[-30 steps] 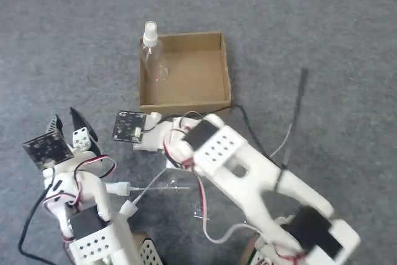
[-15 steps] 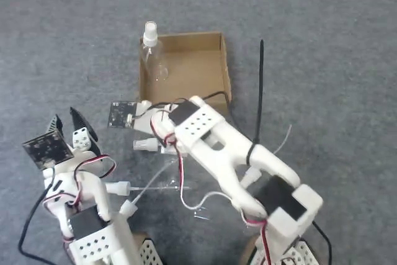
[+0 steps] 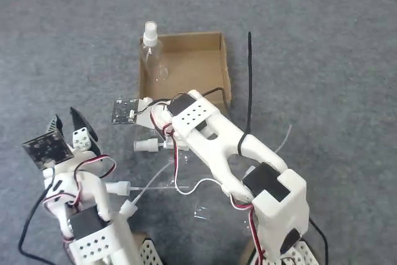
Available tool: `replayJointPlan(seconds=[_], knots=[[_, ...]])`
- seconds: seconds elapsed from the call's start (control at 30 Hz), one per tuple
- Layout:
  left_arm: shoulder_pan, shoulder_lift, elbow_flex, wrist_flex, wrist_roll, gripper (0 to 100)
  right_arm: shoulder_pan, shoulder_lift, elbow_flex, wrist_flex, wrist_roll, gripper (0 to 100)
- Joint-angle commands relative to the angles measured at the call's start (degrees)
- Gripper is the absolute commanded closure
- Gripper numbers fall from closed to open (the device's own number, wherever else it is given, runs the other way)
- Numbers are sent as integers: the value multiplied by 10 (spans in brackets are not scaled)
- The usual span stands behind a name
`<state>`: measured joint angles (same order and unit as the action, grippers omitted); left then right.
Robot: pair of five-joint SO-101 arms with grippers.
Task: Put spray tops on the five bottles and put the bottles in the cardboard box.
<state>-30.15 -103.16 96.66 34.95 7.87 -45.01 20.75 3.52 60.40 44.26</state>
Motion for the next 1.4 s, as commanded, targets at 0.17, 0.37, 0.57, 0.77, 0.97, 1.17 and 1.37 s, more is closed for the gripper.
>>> replayJointPlan(seconds=[0.17,0.37,0.57,0.77,0.97,1.17,1.37], knots=[[1,-5,-7,-19,2,896,13,-63,-7,24,9,978],[1,-5,-7,-19,2,896,13,-163,44,43,8,978],[2,-5,-7,-19,2,896,13,-265,103,43,-38,979],[2,-5,-7,-19,2,896,13,-358,152,43,-71,979],[2,-5,-7,-19,2,895,13,-454,188,46,-135,993],[2,-5,-7,-19,2,894,60,-568,228,50,-183,991],[1,-5,-7,-19,2,894,167,-623,241,125,-186,989]])
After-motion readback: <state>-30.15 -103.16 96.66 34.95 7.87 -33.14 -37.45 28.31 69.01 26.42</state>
